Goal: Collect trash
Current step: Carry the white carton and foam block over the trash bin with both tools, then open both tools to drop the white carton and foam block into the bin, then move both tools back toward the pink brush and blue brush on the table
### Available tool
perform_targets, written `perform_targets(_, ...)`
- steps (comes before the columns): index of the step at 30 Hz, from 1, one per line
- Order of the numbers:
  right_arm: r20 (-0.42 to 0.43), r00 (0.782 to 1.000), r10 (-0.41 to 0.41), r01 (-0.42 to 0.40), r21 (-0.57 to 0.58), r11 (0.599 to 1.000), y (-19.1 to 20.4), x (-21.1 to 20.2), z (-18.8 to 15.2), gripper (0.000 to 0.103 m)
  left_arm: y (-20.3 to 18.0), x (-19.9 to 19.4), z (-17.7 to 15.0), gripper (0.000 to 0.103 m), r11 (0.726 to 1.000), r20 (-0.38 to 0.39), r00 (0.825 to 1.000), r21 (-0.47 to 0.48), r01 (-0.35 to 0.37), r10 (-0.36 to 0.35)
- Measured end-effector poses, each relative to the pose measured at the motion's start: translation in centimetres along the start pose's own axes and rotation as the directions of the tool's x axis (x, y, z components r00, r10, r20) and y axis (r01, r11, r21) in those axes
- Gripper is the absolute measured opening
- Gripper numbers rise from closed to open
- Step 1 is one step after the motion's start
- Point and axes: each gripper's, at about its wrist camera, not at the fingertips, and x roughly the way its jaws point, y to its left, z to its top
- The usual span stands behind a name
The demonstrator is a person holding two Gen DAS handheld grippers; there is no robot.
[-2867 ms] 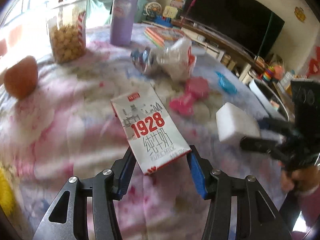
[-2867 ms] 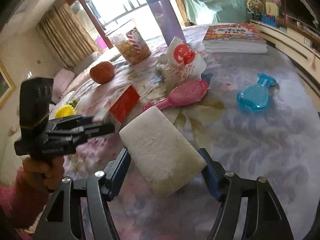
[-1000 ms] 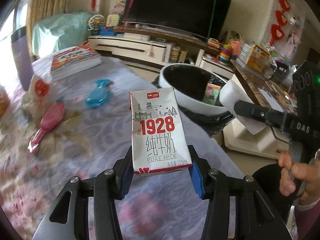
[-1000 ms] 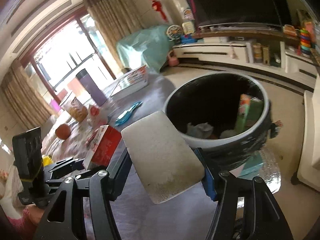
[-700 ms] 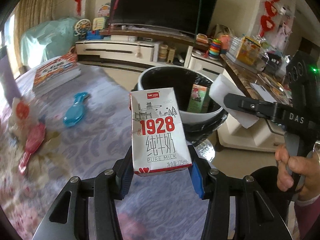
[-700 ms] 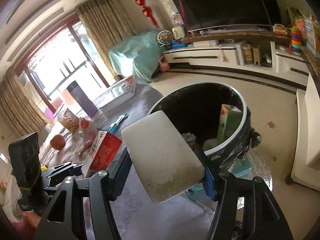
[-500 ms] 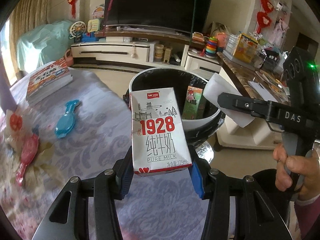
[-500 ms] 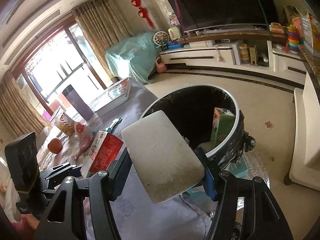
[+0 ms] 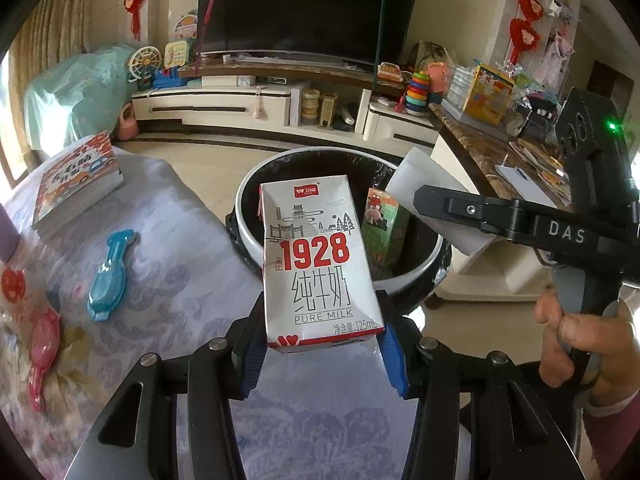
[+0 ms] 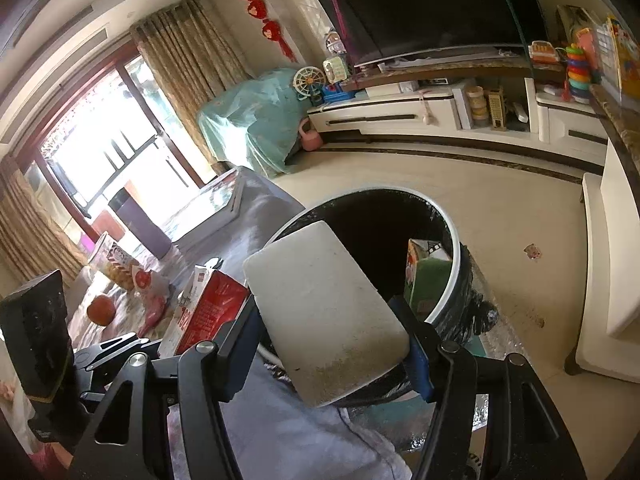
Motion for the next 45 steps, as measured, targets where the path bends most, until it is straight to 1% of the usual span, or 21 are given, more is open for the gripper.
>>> perform_targets(9, -0.01, 1.0, -0.021, 0.021, 0.003, 1.0, -0.8, 1.3, 1.6, 0.064, -0.3, 1.6, 1.9, 0.048, 1.0, -0.01, 1.0, 0.014, -0.004, 0.004)
perform_targets(13, -0.017, 0.999, -0.037, 0.037, -0.007, 0.999, -1.0, 1.9, 2.2, 0.064, -0.1, 2.5, 2.7, 0.048, 1.0, -0.023, 1.0, 0.0, 0.009, -0.009)
perform_targets(19, -0.038, 0.998, -0.047, 0.047, -0.006, 0.999, -1.4, 2.8, 2.9, 0.065, 0.1, 3.6, 3.7, 0.048, 1.0, -0.026, 1.0, -0.008, 0.005, -0.005)
perform_targets(23, -0.045, 0.998, -0.046, 0.046, -0.001, 0.999, -1.6, 3.3, 3.4, 0.066, 0.1, 4.2, 4.3, 0.048, 1.0, -0.028, 1.0, -0.013, 0.003, -0.004)
perform_targets(26, -0.044, 0.998, -0.047, 0.047, 0.004, 0.999, -1.8, 3.5, 3.7, 0.067, 0.3, 4.6, 4.5, 0.049, 0.999, -0.031, 0.999, -0.037, 0.019, -0.02)
perform_targets(29, -0.044, 0.998, -0.043, 0.044, 0.015, 0.999, -1.8, 3.6, 3.9, 0.069, 0.5, 4.9, 4.6, 0.049, 0.999, -0.033, 0.999, -0.05, 0.015, -0.017)
perform_targets(31, -0.041, 0.998, -0.043, 0.045, 0.027, 0.999, -2.0, 3.6, 4.0, 0.073, 0.6, 4.9, 4.7, 0.05, 0.998, -0.034, 0.999, -0.065, 0.019, -0.022)
perform_targets(32, -0.039, 0.998, -0.043, 0.044, 0.033, 0.998, -2.1, 3.6, 4.1, 0.074, 0.6, 4.8, 4.6, 0.051, 0.997, -0.031, 0.999, -0.07, 0.025, -0.027)
perform_targets(34, -0.032, 0.999, -0.043, 0.045, 0.046, 0.998, -2.1, 3.4, 4.0, 0.078, 0.6, 4.5, 4.6, 0.056, 0.997, -0.024, 1.0, -0.071, 0.019, -0.02)
perform_targets(38, -0.014, 0.999, -0.039, 0.039, 0.052, 0.998, -1.8, 2.6, 3.8, 0.08, 0.7, 3.7, 3.5, 0.058, 0.995, -0.012, 1.0, -0.094, 0.016, -0.017)
perform_targets(42, 0.003, 1.0, -0.018, 0.018, 0.057, 0.998, -0.9, 1.7, 3.1, 0.083, 1.7, 2.3, 1.3, 0.063, 0.989, -0.001, 1.0, -0.146, 0.018, -0.018)
perform_targets(43, 0.005, 1.0, -0.012, 0.011, 0.055, 0.998, -0.5, 1.4, 2.7, 0.086, 2.0, 1.9, 0.8, 0.063, 0.987, 0.004, 1.0, -0.16, 0.017, -0.016)
perform_targets(45, 0.01, 1.0, 0.0, -0.001, 0.048, 0.999, 0.3, 1.0, 1.9, 0.088, 2.6, 1.0, -0.5, 0.063, 0.98, 0.012, 1.0, -0.196, 0.02, -0.018)
